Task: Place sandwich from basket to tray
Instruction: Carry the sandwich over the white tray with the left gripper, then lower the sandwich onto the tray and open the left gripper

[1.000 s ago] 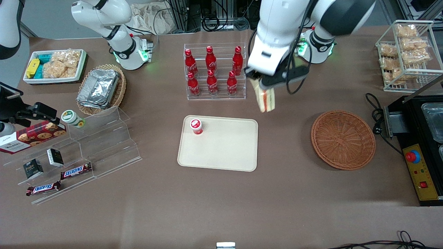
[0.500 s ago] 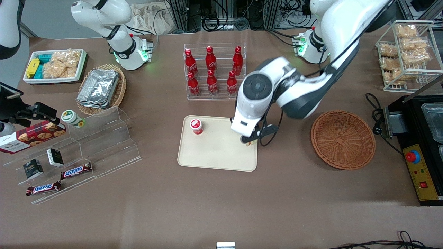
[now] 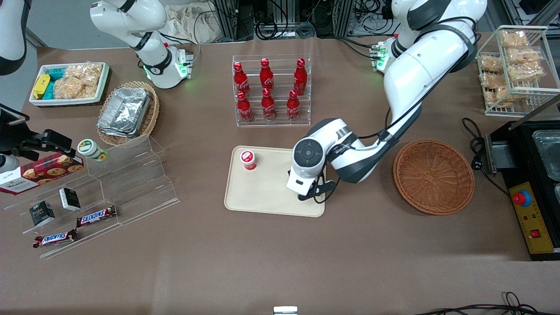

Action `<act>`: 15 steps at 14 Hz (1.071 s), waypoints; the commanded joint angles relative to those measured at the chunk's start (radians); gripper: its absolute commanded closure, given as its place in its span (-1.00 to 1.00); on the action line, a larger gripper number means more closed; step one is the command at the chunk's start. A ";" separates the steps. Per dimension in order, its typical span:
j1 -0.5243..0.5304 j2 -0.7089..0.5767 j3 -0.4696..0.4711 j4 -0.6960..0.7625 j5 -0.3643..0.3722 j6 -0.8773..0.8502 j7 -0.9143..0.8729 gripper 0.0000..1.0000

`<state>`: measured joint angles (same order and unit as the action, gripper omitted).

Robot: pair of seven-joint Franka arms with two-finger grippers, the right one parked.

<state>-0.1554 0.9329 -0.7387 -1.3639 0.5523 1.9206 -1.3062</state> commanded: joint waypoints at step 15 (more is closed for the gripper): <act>0.066 -0.449 0.044 0.031 -0.161 -0.210 -0.097 -1.00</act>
<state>-0.1316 0.5583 -0.7009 -1.2938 0.4272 1.7330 -1.4026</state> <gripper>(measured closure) 0.000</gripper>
